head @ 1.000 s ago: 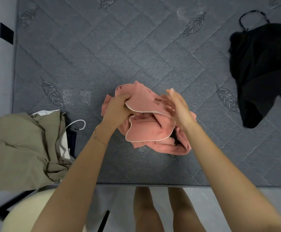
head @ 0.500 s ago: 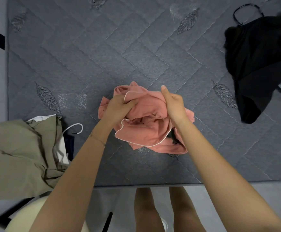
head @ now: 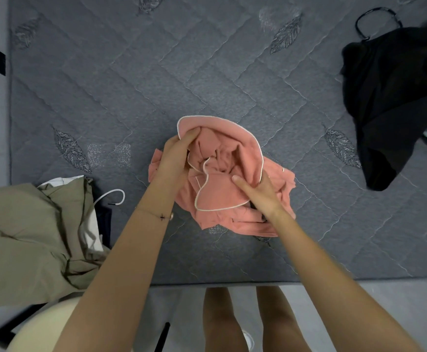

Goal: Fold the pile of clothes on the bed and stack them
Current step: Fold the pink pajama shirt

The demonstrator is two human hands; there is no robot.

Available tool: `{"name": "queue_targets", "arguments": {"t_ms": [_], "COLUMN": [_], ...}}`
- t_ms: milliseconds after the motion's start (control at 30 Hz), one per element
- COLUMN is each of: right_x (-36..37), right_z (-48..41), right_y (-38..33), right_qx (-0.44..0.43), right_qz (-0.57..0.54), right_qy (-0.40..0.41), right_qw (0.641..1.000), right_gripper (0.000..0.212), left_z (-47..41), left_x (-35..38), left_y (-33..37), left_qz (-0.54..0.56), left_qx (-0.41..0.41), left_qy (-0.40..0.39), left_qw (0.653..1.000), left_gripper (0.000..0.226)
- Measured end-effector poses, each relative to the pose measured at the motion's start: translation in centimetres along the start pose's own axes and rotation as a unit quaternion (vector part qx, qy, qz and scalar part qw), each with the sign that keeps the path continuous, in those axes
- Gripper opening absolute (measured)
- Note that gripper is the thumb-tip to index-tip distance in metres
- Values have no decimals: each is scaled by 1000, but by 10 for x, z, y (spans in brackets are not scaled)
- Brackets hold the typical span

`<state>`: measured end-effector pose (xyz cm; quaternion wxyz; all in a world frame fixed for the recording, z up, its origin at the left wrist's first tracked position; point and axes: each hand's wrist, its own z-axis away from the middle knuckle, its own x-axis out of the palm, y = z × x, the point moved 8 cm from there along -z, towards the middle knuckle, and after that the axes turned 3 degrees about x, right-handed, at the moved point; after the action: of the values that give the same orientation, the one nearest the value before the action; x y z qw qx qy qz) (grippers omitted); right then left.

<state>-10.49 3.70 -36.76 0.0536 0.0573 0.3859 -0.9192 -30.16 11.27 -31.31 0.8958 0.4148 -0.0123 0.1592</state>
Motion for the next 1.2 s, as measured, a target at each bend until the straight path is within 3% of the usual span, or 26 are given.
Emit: {"name": "queue_targets", "arguments": {"t_ms": [67,167,233,333,433,500,600,700,933,1000,1100,1200], "right_x": [4,18,16,7,-1,1,13,25,30,31,38,36], "right_z": [1,3,-6,-19,-29,-32,-30,-31,-39,-40,-33,-33], "right_y": [16,22,12,-17,-41,-51,-50,-40,-32,-25,-8,-1], "right_qx": [71,139,127,98,69,35,9,17,6,12,87,109], "right_qz": [-19,-147,-240,-367,-443,-361,-197,-113,69,75,46,-17], "right_qy": [-15,-59,-36,-31,-50,-58,-72,-91,-76,-79,-114,-86], "right_qw": [997,978,962,925,892,930,978,989,995,994,989,990], "right_gripper": [44,26,24,39,30,33,57,72,76,85,96,67], "left_z": [0,4,7,7,5,5,2,-1,-2,1,7,9], "left_x": [14,27,30,28,25,25,24,18,11,12,12,6], "left_y": [4,16,21,17,12,10,14,21,23,22,23,26], "left_qz": [89,72,32,-11,-46,-52,-60,-67,-60,-36,-15,-9], "left_qx": [-5,44,82,94,94,99,129,153,160,147,137,139], "left_qy": [-51,-129,-154,-161,-179,-188,-172,-145,-156,-166,-160,-144], "left_qw": [995,988,984,982,978,976,975,975,973,974,977,980], "left_gripper": [23,24,21,35,46,47,42,32,31,31,30,30]}}
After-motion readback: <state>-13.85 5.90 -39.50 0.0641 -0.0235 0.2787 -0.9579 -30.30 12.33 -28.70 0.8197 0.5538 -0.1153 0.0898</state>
